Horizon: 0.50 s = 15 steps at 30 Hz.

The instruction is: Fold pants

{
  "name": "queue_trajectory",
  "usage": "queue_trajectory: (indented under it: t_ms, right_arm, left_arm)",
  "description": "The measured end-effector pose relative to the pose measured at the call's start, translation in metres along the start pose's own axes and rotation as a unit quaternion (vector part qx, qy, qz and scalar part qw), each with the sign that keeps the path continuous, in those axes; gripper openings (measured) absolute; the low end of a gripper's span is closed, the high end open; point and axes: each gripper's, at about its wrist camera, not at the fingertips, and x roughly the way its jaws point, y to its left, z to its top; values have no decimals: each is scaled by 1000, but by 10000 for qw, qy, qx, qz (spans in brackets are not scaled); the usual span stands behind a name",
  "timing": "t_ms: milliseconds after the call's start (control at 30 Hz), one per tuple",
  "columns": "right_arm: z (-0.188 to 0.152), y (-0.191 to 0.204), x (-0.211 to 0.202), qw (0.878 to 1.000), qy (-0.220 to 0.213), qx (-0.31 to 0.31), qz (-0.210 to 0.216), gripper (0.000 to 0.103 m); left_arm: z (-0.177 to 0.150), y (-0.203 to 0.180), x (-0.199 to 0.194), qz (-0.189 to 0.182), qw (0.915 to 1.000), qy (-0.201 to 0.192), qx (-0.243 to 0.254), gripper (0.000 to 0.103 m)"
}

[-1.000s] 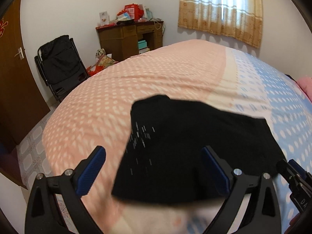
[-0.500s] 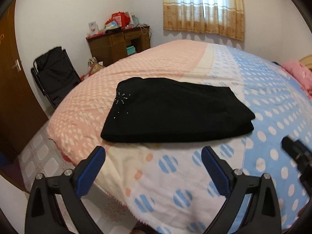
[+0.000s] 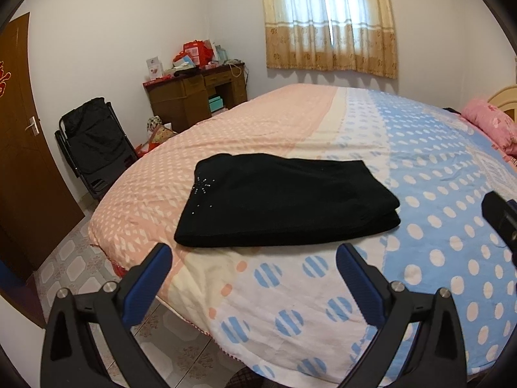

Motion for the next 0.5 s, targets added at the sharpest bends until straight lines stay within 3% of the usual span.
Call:
queue_trajectory:
  t_ms: [500]
  right_arm:
    - [-4,-11,2,9999,-8,134,-63,62]
  left_arm:
    - [-5,-14,9,-185,9996,220,59,103]
